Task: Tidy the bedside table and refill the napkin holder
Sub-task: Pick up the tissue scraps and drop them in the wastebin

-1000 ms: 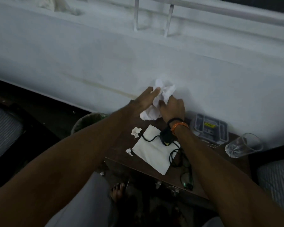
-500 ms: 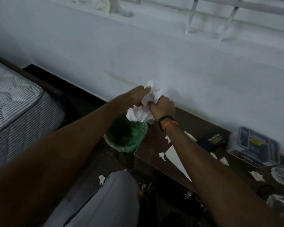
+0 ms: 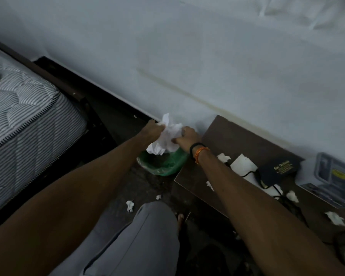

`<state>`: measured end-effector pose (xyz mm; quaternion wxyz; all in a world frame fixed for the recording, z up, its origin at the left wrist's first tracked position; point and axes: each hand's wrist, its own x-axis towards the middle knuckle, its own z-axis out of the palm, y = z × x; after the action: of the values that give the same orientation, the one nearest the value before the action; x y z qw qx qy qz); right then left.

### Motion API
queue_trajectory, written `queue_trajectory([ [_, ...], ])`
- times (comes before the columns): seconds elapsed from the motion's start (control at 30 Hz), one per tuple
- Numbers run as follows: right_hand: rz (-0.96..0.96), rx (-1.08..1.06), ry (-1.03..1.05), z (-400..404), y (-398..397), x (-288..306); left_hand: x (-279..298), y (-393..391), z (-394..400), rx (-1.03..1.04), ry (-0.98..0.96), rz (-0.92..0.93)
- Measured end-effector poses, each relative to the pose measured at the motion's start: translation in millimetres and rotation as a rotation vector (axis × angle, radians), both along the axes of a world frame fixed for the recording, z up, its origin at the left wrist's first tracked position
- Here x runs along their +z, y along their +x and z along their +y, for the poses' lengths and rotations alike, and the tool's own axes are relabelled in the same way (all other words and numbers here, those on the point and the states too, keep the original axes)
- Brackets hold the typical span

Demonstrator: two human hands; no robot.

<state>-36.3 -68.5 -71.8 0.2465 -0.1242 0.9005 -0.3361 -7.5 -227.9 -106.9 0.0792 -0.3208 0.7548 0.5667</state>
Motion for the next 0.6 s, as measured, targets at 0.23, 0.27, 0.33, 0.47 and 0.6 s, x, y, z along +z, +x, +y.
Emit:
queue_trajectory([
  [0.23, 0.262, -0.217, -0.120, 70, -5, 12, 31, 16, 53, -0.299, -0.489, 0.060],
  [0.27, 0.305, -0.245, -0.115, 86, -5, 15, 34, 16, 66, -0.362, -0.487, 0.116],
  [0.33, 0.362, -0.293, -0.101, 118, -2, 22, 36, 14, 91, -0.486, -0.457, 0.195],
  [0.47, 0.403, -0.329, -0.046, 174, 11, 26, 31, 12, 134, -0.770, -0.524, 0.253],
  [0.6, 0.440, -0.394, -0.036, 219, 31, 23, 15, 13, 161, -0.936, -0.553, 0.339],
])
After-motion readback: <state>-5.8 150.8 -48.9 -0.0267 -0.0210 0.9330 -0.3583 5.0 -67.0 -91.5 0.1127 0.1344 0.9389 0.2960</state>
